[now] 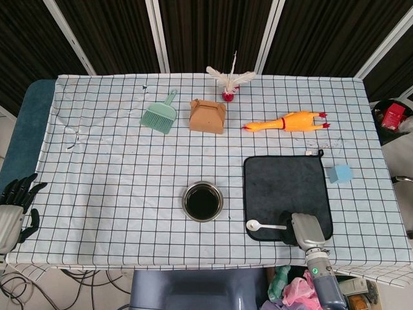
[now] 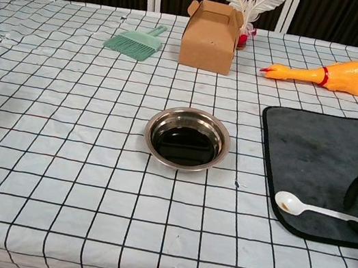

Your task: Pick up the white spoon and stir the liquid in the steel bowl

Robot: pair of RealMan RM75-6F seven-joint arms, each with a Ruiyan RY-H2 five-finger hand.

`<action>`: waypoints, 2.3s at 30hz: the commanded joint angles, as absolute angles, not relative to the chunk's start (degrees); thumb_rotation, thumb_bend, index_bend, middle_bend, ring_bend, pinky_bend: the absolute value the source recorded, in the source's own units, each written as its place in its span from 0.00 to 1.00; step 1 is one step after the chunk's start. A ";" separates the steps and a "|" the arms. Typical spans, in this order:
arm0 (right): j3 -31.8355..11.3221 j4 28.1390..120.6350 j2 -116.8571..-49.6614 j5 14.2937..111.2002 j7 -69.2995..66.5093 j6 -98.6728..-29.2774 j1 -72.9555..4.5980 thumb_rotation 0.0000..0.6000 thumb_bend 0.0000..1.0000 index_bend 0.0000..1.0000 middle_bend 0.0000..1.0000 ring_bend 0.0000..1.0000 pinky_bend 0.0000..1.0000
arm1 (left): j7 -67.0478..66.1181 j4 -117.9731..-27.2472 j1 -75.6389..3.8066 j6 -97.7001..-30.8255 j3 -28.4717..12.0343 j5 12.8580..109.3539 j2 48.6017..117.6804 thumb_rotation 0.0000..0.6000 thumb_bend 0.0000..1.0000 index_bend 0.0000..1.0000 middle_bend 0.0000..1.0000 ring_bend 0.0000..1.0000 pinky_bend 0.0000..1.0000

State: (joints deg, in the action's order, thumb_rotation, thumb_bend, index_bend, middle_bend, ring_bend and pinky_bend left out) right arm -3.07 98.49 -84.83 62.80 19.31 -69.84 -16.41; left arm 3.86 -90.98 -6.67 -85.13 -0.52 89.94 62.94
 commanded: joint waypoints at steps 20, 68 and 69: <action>-3.58 95.46 -87.18 62.99 18.83 -70.20 -15.81 1.00 0.31 0.53 0.78 0.91 0.95 | 3.71 -91.00 -6.74 -84.83 -0.50 89.84 62.92 1.00 0.73 0.15 0.00 0.00 0.00; -3.91 93.79 -86.35 67.88 17.06 -70.00 -16.04 1.00 0.45 0.58 0.78 0.92 0.95 | 3.65 -91.01 -6.75 -84.68 -0.41 89.91 62.84 1.00 0.73 0.15 0.00 0.00 0.00; -3.99 93.93 -86.16 68.11 16.97 -70.11 -16.06 1.00 0.45 0.58 0.78 0.92 0.95 | 3.65 -91.01 -6.75 -84.67 -0.41 89.91 62.84 1.00 0.73 0.15 0.00 0.00 0.00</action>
